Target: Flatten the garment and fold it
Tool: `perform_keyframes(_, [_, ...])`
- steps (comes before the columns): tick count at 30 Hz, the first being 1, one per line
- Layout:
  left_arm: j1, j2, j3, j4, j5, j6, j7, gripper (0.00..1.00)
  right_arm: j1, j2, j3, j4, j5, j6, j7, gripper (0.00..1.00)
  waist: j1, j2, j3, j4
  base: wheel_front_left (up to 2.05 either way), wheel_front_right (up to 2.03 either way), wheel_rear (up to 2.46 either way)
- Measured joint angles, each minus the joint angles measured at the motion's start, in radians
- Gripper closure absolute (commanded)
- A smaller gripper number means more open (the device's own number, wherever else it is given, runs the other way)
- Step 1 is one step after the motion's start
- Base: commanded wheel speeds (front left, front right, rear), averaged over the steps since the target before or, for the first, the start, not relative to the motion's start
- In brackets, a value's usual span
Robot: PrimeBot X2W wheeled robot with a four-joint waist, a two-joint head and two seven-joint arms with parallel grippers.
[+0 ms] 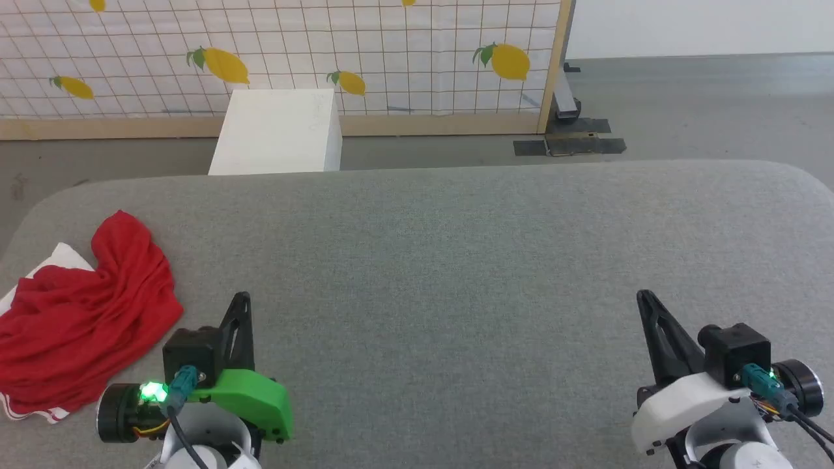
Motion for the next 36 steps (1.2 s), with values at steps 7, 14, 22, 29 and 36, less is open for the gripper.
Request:
perform_keyframes(7, [0.000, 0.000, 0.000, 0.000, 0.000, 0.000, 0.000, 1.00, 0.000, 0.000, 0.000, 0.000, 0.000, 0.000, 0.000, 1.00, 0.0000, 0.0000, 0.000, 0.000, 0.00, 0.00, 0.00])
perform_keyframes(14, [0.000, 0.000, 0.000, 0.000, 0.000, 0.000, 0.000, 1.00, 0.000, 0.000, 0.000, 0.000, 0.000, 0.000, 0.000, 1.00, 0.0000, 0.0000, 0.000, 0.000, 0.00, 0.00, 0.00])
perform_keyframes(22, [0.000, 0.000, -0.002, 0.000, 0.000, 0.000, 0.000, 0.00, 0.000, 0.000, 0.000, 0.001, 0.000, 0.000, 0.000, 0.00, 0.0000, 0.0000, 0.000, 0.000, 0.00, 0.00, 0.00])
perform_keyframes(29, [-0.001, 0.000, -0.008, 0.003, -0.005, 0.000, -0.002, 0.00, 0.000, 0.000, -0.002, 0.002, 0.001, 0.000, 0.000, 0.00, 0.0000, 0.0000, 0.000, 0.001, 0.00, 0.00, 0.00])
perform_keyframes(36, [-0.002, 0.000, -0.016, 0.021, -0.010, 0.009, -0.014, 0.00, 0.000, 0.000, -0.005, 0.008, 0.002, 0.000, -0.006, 0.00, 0.0000, 0.0000, 0.000, 0.015, 0.00, 0.00, 0.00])
